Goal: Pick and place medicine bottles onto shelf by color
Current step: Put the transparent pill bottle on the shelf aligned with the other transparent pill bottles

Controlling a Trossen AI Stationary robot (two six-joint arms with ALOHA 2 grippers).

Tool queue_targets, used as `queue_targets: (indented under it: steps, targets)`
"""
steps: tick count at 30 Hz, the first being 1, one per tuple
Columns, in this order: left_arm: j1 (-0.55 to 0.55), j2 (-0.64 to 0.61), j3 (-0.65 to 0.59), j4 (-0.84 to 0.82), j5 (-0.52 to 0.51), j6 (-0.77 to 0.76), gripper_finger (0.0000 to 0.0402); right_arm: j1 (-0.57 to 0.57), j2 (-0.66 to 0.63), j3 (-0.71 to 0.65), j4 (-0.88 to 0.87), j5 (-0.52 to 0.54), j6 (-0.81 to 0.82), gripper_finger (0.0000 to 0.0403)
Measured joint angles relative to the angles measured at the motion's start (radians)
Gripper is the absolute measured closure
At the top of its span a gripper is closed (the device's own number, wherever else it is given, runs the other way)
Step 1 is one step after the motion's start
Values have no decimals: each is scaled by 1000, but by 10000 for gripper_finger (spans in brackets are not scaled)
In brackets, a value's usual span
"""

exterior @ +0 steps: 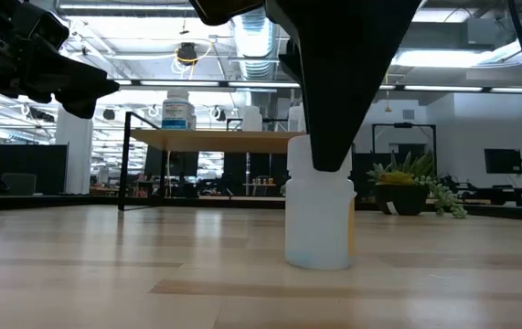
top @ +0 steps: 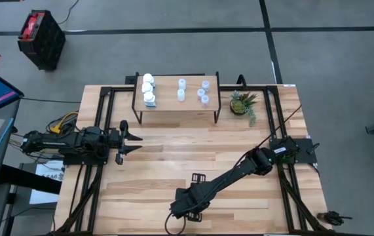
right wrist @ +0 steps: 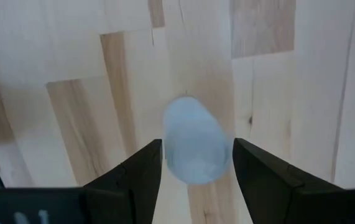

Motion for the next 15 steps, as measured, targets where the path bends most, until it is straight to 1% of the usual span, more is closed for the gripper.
queue_targets:
  steps: [8,15]
  targets:
    - [0,0,0,0,0,0,269,-3,0,0,53,0,-24,184]
    - [0,0,0,0,0,0,269,-3,0,0,45,0,-26,184]
